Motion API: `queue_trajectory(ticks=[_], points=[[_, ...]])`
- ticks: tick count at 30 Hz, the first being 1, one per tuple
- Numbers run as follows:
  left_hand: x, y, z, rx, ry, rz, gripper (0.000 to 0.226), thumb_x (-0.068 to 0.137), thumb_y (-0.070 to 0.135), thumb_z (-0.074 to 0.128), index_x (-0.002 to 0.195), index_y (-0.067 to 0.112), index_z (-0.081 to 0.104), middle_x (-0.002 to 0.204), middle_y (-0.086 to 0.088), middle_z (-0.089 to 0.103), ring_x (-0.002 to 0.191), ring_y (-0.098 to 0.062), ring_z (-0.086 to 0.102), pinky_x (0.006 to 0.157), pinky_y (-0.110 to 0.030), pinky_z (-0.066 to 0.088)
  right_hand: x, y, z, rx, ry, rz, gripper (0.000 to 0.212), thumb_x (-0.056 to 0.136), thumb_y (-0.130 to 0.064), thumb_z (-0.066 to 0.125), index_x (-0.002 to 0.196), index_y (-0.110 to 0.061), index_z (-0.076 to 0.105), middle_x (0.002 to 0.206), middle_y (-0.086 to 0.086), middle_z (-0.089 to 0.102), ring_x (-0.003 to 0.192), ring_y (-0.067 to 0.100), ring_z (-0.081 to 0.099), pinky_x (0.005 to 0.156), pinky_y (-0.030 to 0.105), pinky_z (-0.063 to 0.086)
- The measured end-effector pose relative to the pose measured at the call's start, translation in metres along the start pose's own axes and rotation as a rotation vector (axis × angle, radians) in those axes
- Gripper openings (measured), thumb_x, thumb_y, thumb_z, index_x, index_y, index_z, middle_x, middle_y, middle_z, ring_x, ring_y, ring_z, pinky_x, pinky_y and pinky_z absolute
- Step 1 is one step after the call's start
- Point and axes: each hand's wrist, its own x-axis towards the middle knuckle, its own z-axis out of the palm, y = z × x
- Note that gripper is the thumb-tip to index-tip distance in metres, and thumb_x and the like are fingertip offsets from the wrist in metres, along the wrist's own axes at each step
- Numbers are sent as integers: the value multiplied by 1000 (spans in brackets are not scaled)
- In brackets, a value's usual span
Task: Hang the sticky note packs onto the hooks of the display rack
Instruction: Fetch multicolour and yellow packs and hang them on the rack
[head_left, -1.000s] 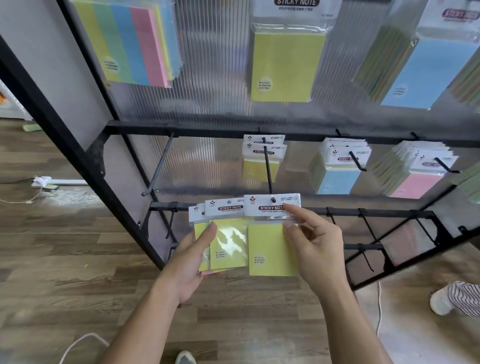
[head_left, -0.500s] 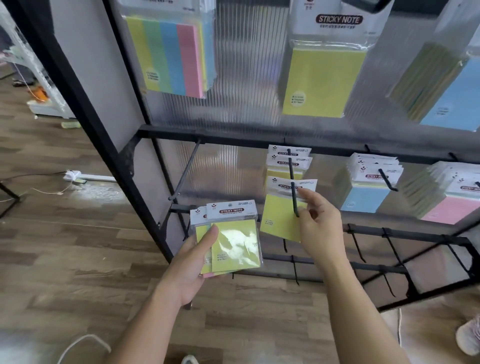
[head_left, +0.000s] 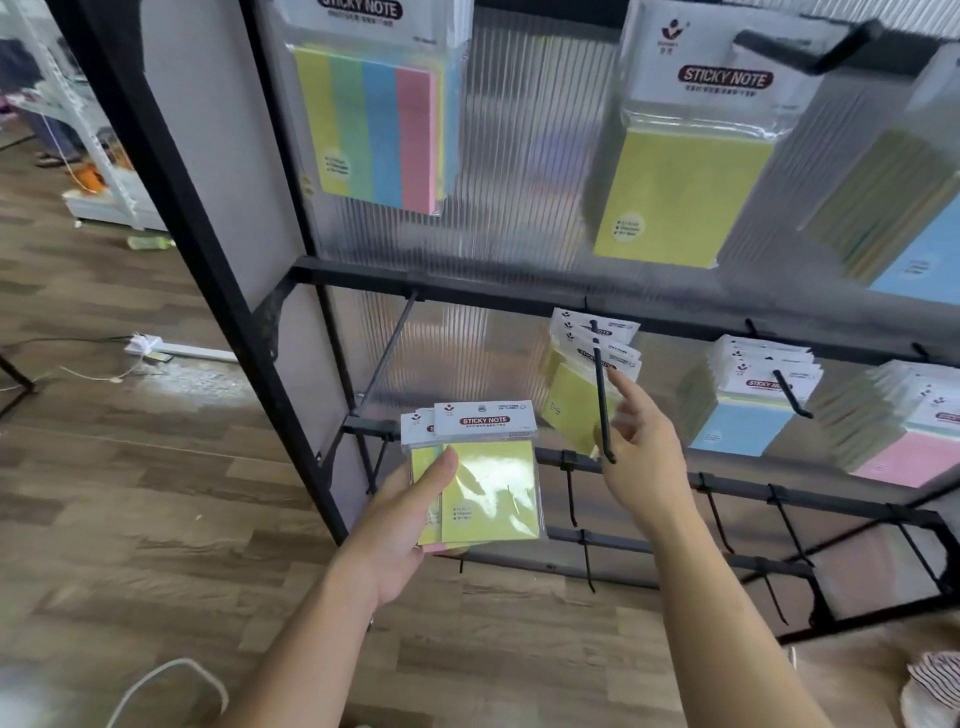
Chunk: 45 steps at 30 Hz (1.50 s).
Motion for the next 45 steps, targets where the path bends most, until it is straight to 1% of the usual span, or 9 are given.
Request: queue_trajectory(ticks=[5,9,12,21,26,31,37,41,45], points=[[0,-1,3,27,-27,-15,71,57,53,72,122,26,61,113,-3,73,107,-28,67,79,-42,54,-17,-4,-3,-21,77,3,63,91,-2,51,146,-25,32,138,-2,42,121,13,46,100,30,39],[-1,-3,5,47,-43,-30,69,56,55,74,119,29,62,118,-2,71,111,-27,65,97,-53,49,-32,-3,-1,95,105,52,14,92,-18,55,102,-21,65,92,-7,68,84,15,61,78,39,53],[-3,-4,9,74,-67,-35,61,60,51,71,116,29,63,116,-1,72,109,-25,66,96,-53,50,-47,-7,4,312,-59,76,26,93,-27,59,80,-5,64,63,4,61,61,18,56,57,34,53],[-13,-7,20,109,-130,-26,46,75,54,54,112,28,65,100,1,76,85,-17,73,52,-25,52,-71,-7,8,444,-90,-5,13,82,-9,73,91,-5,64,74,11,63,65,13,54,63,35,51],[-12,-12,20,136,-117,-40,44,73,53,57,109,31,65,97,4,76,83,-12,72,66,-33,51,-78,-7,1,428,-101,-100,14,84,-6,71,92,-12,62,62,-13,58,58,6,46,55,17,42],[-13,-16,21,122,-116,-46,40,72,50,56,106,30,65,89,7,77,78,-10,71,66,-33,49,-89,-4,-4,462,-97,-139,34,82,-8,72,94,-28,47,71,5,67,57,14,46,53,27,43],[-12,-22,22,113,-82,-72,52,71,49,62,119,30,62,110,4,74,98,-15,69,72,-35,53,-96,-4,-16,521,-63,-198,46,82,-4,67,96,-42,47,70,-8,67,52,4,48,51,16,40],[-9,-26,21,122,-51,-84,59,66,52,65,121,32,62,119,1,71,111,-23,65,90,-44,50,-94,3,-24,477,5,-201,55,85,-9,63,116,-49,42,93,-5,73,55,30,57,51,32,45],[-8,-26,23,131,-31,-72,54,67,51,65,117,31,64,112,-1,73,104,-23,67,81,-39,51,-96,9,-24,461,42,-175,54,86,-8,63,109,-53,46,98,-4,73,60,37,61,54,45,49]])
